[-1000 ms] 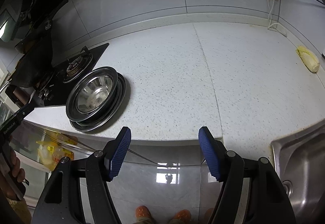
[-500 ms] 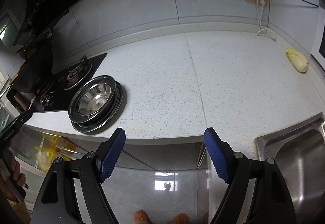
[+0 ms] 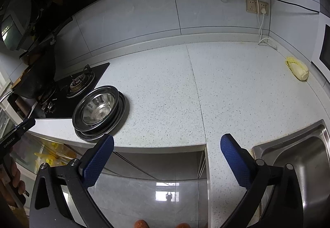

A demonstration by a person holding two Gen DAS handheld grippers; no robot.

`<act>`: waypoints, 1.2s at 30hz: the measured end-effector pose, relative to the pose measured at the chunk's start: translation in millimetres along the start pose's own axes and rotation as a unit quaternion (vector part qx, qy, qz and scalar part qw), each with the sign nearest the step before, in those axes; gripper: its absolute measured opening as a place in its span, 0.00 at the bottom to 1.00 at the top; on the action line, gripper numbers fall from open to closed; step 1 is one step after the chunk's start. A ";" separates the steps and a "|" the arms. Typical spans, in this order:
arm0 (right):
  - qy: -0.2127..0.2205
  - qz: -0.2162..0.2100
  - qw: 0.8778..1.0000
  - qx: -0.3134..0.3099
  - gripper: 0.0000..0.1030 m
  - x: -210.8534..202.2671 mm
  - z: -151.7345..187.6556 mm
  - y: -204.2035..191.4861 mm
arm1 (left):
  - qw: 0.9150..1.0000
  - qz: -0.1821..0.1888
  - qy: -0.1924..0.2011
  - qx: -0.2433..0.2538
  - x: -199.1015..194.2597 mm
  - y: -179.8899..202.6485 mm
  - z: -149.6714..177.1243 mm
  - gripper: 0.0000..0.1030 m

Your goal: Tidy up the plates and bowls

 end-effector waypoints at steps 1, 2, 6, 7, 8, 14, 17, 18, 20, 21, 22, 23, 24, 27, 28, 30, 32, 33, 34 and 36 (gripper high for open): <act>0.000 0.000 1.000 -0.001 0.99 0.1 -0.7 -0.3 | 1.000 0.002 -0.001 0.000 0.0 -0.4 0.6 0.43; 0.000 0.000 1.000 -0.003 0.99 0.5 -1.3 -0.8 | 1.000 0.007 -0.003 -0.001 -0.1 0.1 0.6 0.43; 0.000 0.001 1.000 -0.011 0.99 1.3 -0.8 -2.1 | 1.000 0.025 -0.014 0.001 2.9 -0.5 2.9 0.61; 0.000 0.002 1.000 -0.014 0.99 1.2 -0.9 -2.2 | 1.000 0.024 -0.014 0.003 3.2 -0.4 3.8 0.62; 0.001 0.006 1.000 -0.017 0.99 1.4 -0.5 -2.4 | 1.000 0.024 -0.015 0.005 3.6 0.2 4.4 0.64; 0.003 0.015 1.000 -0.020 0.99 0.8 0.3 1.7 | 0.999 0.033 -0.024 -0.002 8.3 -2.8 6.2 0.69; 0.007 0.021 1.000 -0.020 0.99 -1.0 -1.1 4.7 | 0.999 0.029 -0.026 0.003 7.5 -3.7 8.0 0.69; 0.009 0.021 1.000 -0.019 0.99 -1.5 -2.0 6.2 | 0.999 0.028 -0.025 0.006 6.9 -3.5 8.4 0.69; 0.009 0.024 1.000 -0.016 0.99 -2.5 -2.6 8.0 | 0.999 0.027 -0.027 0.006 5.5 -3.9 9.3 0.70; 0.009 0.024 1.000 -0.016 0.99 -2.4 -3.2 8.5 | 0.999 0.027 -0.028 0.006 5.2 -4.6 9.1 0.70; 0.010 0.024 1.000 -0.015 0.99 -2.9 -3.2 8.5 | 0.999 0.025 -0.027 0.006 4.2 -5.0 9.4 0.70; 0.009 0.024 1.000 -0.016 0.99 -3.2 -3.0 8.0 | 0.999 0.024 -0.026 0.007 2.6 -5.0 9.7 0.70; 0.008 0.024 1.000 -0.017 0.99 -3.1 -2.3 7.2 | 0.999 0.023 -0.026 0.007 1.7 -5.3 9.9 0.70; 0.004 0.026 0.999 -0.025 0.99 -3.5 -0.8 3.9 | 0.999 0.023 -0.024 0.009 -2.2 -5.6 10.7 0.70; 0.003 0.026 0.999 -0.026 0.99 -3.5 -0.1 2.5 | 0.999 0.022 -0.023 0.010 -3.5 -5.4 11.4 0.69; 0.003 0.024 0.999 -0.032 0.99 -5.0 1.1 -0.2 | 0.999 0.021 -0.021 0.011 -6.2 -5.2 12.1 0.69; 0.003 0.022 0.999 -0.039 0.99 -6.7 1.7 -2.8 | 0.999 0.021 -0.021 0.011 -8.7 -4.9 13.7 0.69; 0.004 0.022 0.999 -0.043 0.99 -7.6 2.0 -3.4 | 0.999 0.021 -0.022 0.011 -9.2 -4.9 14.4 0.70; 0.004 0.021 0.999 -0.049 0.99 -8.3 2.1 -4.4 | 0.999 0.020 -0.023 0.011 -9.5 -5.0 14.8 0.69; 0.003 0.016 0.998 -0.054 0.99 -10.1 3.2 -6.4 | 0.999 0.020 -0.024 0.010 -10.5 -5.0 16.8 0.69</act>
Point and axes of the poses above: each gripper's, at about its wrist camera, not at the fingertips, and x roughly the way its jaws point, y to its right, z to its underside, the point moved 3 cm from there along x, roughly the way its jaws point, and after that the axes turned 1 degree about y, right-handed, at the moved point
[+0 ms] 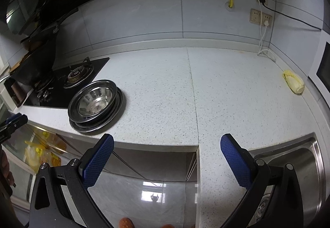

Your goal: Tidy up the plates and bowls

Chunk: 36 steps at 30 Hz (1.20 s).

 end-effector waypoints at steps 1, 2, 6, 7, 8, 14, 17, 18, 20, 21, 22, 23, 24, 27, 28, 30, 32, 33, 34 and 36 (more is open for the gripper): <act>-0.001 -0.001 1.000 0.001 0.99 -0.9 0.5 -0.1 | 1.000 0.001 -0.001 -0.001 -0.2 0.1 0.2 0.69; 0.000 -0.002 1.000 0.003 0.99 -2.5 1.3 0.4 | 1.000 0.004 -0.002 -0.002 -0.6 0.6 0.5 0.69; 0.003 0.002 1.000 0.018 0.99 -8.6 5.0 7.0 | 1.000 0.011 0.002 0.004 -2.5 5.3 -0.4 0.69; 0.002 0.004 1.000 0.023 0.99 -10.4 6.6 9.9 | 1.000 0.015 0.003 0.006 -3.1 7.6 -0.9 0.69; 0.002 0.006 1.000 0.024 0.99 -11.1 7.0 11.8 | 1.000 0.017 0.005 0.008 -3.6 9.5 -1.5 0.69; 0.006 0.025 0.999 0.047 0.99 -22.2 10.9 26.9 | 0.999 0.015 0.014 0.032 -6.1 19.3 -3.4 0.69; 0.009 0.036 0.998 0.059 0.99 -27.0 11.7 32.8 | 0.999 0.012 0.020 0.044 -7.0 21.7 -5.1 0.69; 0.010 0.037 0.997 0.063 0.99 -28.0 11.6 34.4 | 0.999 0.012 0.021 0.046 -7.3 22.1 -5.4 0.69; 0.010 0.040 0.997 0.071 0.99 -30.0 12.5 38.2 | 0.998 0.012 0.024 0.050 -8.4 23.5 -6.3 0.69; 0.011 0.042 0.996 0.073 0.99 -30.7 12.7 39.4 | 0.998 0.011 0.026 0.051 -8.7 23.7 -6.9 0.69; 0.012 0.045 0.996 0.075 0.99 -31.8 12.6 40.9 | 0.998 0.010 0.027 0.053 -8.7 23.4 -7.9 0.69; 0.013 0.046 0.996 0.075 0.99 -32.3 12.3 41.3 | 0.998 0.009 0.029 0.054 -8.8 23.2 -8.7 0.69; 0.013 0.047 0.996 0.076 0.99 -32.9 11.8 41.5 | 0.998 0.008 0.030 0.054 -8.8 23.2 -9.4 0.69; 0.014 0.050 0.996 0.074 0.99 -32.8 11.6 40.4 | 0.998 0.010 0.030 0.050 -8.2 21.4 -11.1 0.69; 0.014 0.050 0.996 0.074 0.99 -32.6 11.4 40.1 | 0.998 0.011 0.031 0.051 -8.2 21.1 -11.1 0.69; 0.014 0.049 0.996 0.074 0.99 -31.7 10.9 39.0 | 0.998 0.012 0.030 0.051 -7.8 20.2 -11.4 0.69; 0.013 0.047 0.996 0.074 0.99 -29.4 9.7 38.1 | 0.998 0.010 0.028 0.054 -7.4 19.7 -11.6 0.69; 0.012 0.047 0.996 0.074 0.99 -28.6 10.0 37.2 | 0.998 0.009 0.027 0.055 -7.2 18.9 -11.7 0.69; 0.013 0.045 0.996 0.074 0.99 -27.6 9.4 36.6 | 0.998 0.008 0.027 0.055 -7.1 18.8 -11.0 0.69; 0.012 0.043 0.996 0.075 0.99 -26.2 9.4 35.1 | 0.998 0.007 0.023 0.052 -5.5 17.1 -10.9 0.69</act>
Point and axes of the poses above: each gripper's, at about its wrist camera, not at the fingertips, and x roughly the way its jaws point, y to its right, z to its underside, the point moved 3 cm from there along x, roughly the way its jaws point, and after that the axes turned 1 degree about y, right-handed, at the moved point
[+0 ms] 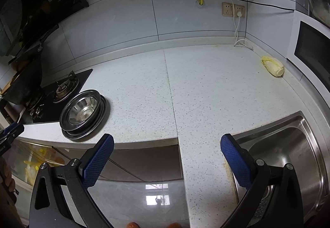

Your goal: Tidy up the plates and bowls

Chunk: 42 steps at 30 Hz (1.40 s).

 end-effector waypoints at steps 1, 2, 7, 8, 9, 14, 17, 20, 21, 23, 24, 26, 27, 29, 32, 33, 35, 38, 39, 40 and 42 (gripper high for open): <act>0.000 0.000 1.000 0.001 0.99 -0.2 1.0 -0.9 | 1.000 -0.001 -0.001 -0.002 0.5 -1.2 0.2 0.69; 0.001 -0.002 1.000 0.001 0.99 0.1 0.6 -1.5 | 1.000 -0.001 -0.001 -0.003 1.1 -2.1 0.1 0.69; 0.005 -0.002 1.000 0.005 0.99 -2.4 1.0 -1.6 | 1.000 -0.003 0.003 0.004 2.1 0.1 -0.8 0.69; 0.007 -0.002 1.000 0.006 0.99 -3.5 0.6 -0.6 | 1.000 -0.001 0.004 0.005 2.5 0.3 -1.4 0.69; 0.007 -0.001 1.000 0.006 0.99 -3.6 0.0 0.3 | 1.000 0.001 0.004 0.005 2.8 1.1 -2.1 0.69; 0.008 0.007 1.000 0.003 0.99 -4.1 -3.0 3.5 | 1.000 0.004 0.004 0.008 4.3 3.5 -3.2 0.69; 0.008 0.005 1.000 0.001 0.99 -2.0 -4.9 3.1 | 1.000 0.004 0.003 0.006 4.6 2.9 -2.6 0.69; 0.007 0.001 1.000 0.000 0.99 0.3 -5.5 2.2 | 1.000 0.001 0.001 0.004 5.1 2.2 -2.3 0.69; 0.006 0.000 1.000 0.000 0.99 1.1 -5.4 1.9 | 1.000 0.001 0.000 0.003 5.1 2.2 -2.4 0.69; 0.005 -0.001 1.000 -0.001 0.99 2.1 -4.8 1.4 | 1.000 0.000 0.001 0.003 5.2 2.1 -2.9 0.69; 0.005 -0.001 1.000 -0.002 0.99 2.4 -4.6 1.2 | 1.000 0.000 0.001 0.004 5.2 2.1 -3.0 0.69; 0.004 -0.003 1.000 -0.003 0.99 2.6 -4.2 0.8 | 1.000 -0.001 0.000 0.004 5.5 2.9 -3.3 0.69; 0.004 -0.002 1.000 -0.003 0.99 2.5 -3.6 0.6 | 1.000 -0.002 0.000 0.004 5.3 3.6 -3.1 0.69; 0.001 -0.002 1.000 -0.004 0.99 4.4 -3.1 0.2 | 1.000 -0.002 0.000 0.005 5.9 2.9 -3.7 0.69; -0.002 -0.003 1.000 -0.005 0.99 5.6 -2.3 -1.1 | 1.000 -0.005 -0.001 0.003 5.6 3.8 -2.8 0.69; -0.003 -0.004 1.000 -0.006 0.99 5.9 -2.1 -1.7 | 1.000 -0.006 -0.001 0.003 5.3 4.2 -2.3 0.69; -0.004 -0.004 1.000 -0.008 0.99 6.5 -1.3 -2.7 | 1.000 -0.008 -0.003 0.002 5.3 4.5 -1.5 0.69; -0.005 -0.005 1.000 -0.008 0.99 6.5 0.3 -3.0 | 1.000 -0.009 -0.004 0.002 4.9 5.4 -0.3 0.69; -0.005 -0.005 1.000 -0.008 0.99 6.5 0.7 -2.9 | 1.000 -0.009 -0.004 0.001 4.8 5.5 -0.2 0.69; -0.006 -0.005 1.000 -0.008 0.99 6.6 0.7 -2.3 | 1.000 -0.009 -0.004 0.002 4.7 5.7 -0.1 0.69; -0.006 -0.005 1.000 -0.007 0.99 6.4 0.8 -2.0 | 1.000 -0.008 -0.005 0.002 4.8 5.9 -0.2 0.69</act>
Point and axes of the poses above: each gripper's, at about its wrist camera, not at the fingertips, and x roughly the way its jaws point, y to its right, z to its underside, the point moved 3 cm from there along x, roughly the way its jaws point, and after that the axes turned 1 degree about y, right-handed, at the moved point
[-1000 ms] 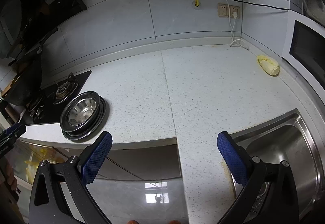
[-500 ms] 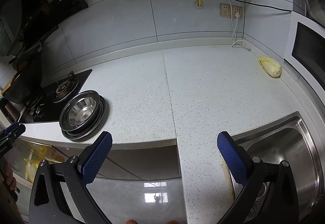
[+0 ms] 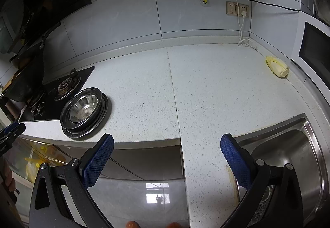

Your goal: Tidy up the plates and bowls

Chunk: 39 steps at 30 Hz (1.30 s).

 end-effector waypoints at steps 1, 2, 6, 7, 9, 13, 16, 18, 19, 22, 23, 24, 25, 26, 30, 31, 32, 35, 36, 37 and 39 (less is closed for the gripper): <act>0.000 0.001 1.000 0.000 0.99 -0.3 0.1 0.2 | 1.000 0.000 0.000 0.000 -0.1 0.9 0.0 0.69; 0.000 0.001 1.000 -0.001 0.99 -1.1 0.2 0.2 | 1.000 0.000 0.000 0.000 -0.3 1.5 0.5 0.69; 0.001 0.003 1.000 -0.001 0.99 -2.9 0.5 0.7 | 1.000 0.007 -0.003 -0.001 -1.0 3.6 2.8 0.69; 0.001 0.004 1.000 -0.001 0.99 -3.1 1.3 0.4 | 1.000 0.010 -0.005 -0.004 -1.0 3.8 3.4 0.69; -0.001 0.005 1.000 -0.002 0.99 -2.9 2.4 0.1 | 1.000 0.011 -0.004 -0.004 -1.4 5.2 3.7 0.69; -0.003 0.006 1.000 -0.008 0.99 -2.0 3.4 -2.5 | 1.000 0.008 -0.001 -0.006 -2.4 5.5 3.7 0.69; -0.002 0.006 1.000 -0.015 0.99 -1.8 3.5 -6.0 | 1.000 -0.008 0.005 -0.001 -4.9 7.5 4.0 0.69; -0.002 0.005 1.000 -0.016 0.99 -1.7 3.8 -7.2 | 1.000 -0.008 0.005 -0.004 -5.9 7.2 4.3 0.69; -0.003 0.004 1.000 -0.017 0.99 -1.3 3.7 -7.8 | 1.000 -0.008 0.005 -0.006 -6.2 7.2 4.7 0.69; -0.003 0.004 1.000 -0.019 0.99 -1.1 4.3 -9.2 | 1.000 -0.009 0.003 -0.009 -5.0 5.3 5.0 0.69; -0.004 0.003 1.000 -0.020 0.99 -0.8 4.2 -9.4 | 1.000 -0.008 0.002 -0.011 -4.6 5.1 5.1 0.69; -0.004 0.004 1.000 -0.021 0.99 -0.6 4.2 -9.5 | 1.000 -0.009 0.001 -0.011 -4.3 4.8 5.2 0.69; -0.005 0.003 1.000 -0.021 0.99 -0.4 4.1 -9.4 | 1.000 -0.010 0.002 -0.010 -4.5 5.5 5.6 0.69; -0.005 0.003 1.000 -0.021 0.99 -0.2 4.1 -9.7 | 1.000 -0.010 0.002 -0.009 -4.8 5.2 5.1 0.69; -0.007 0.001 1.000 -0.023 0.99 1.0 3.7 -11.3 | 1.000 -0.005 0.001 -0.011 -4.4 5.3 4.5 0.69; -0.007 0.000 1.000 -0.023 0.99 1.5 3.4 -11.9 | 1.000 -0.005 0.001 -0.011 -4.4 5.3 4.5 0.69; -0.006 0.000 1.000 -0.025 0.99 1.4 3.2 -12.5 | 1.000 -0.004 0.000 -0.010 -4.4 5.4 4.6 0.69; -0.006 -0.001 1.000 -0.025 0.99 1.6 2.7 -13.1 | 1.000 -0.003 -0.001 -0.012 -3.3 4.4 3.9 0.69; -0.005 -0.001 1.000 -0.025 0.99 1.9 2.4 -13.0 | 1.000 -0.003 -0.002 -0.012 -2.8 4.0 3.5 0.69; -0.006 -0.001 1.000 -0.025 0.99 2.2 2.3 -12.8 | 1.000 -0.004 -0.002 -0.012 -2.4 3.9 3.5 0.69; -0.006 0.000 1.000 -0.026 0.99 2.5 2.5 -12.8 | 1.000 -0.004 -0.002 -0.013 -2.1 4.3 3.5 0.69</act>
Point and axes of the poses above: each gripper's, at about its wrist camera, not at the fingertips, and x roughly the way its jaws point, y to its right, z to its underside, the point moved 3 cm from there along x, roughly the way its jaws point, and after that the axes turned 1 degree about y, right-handed, at the moved point
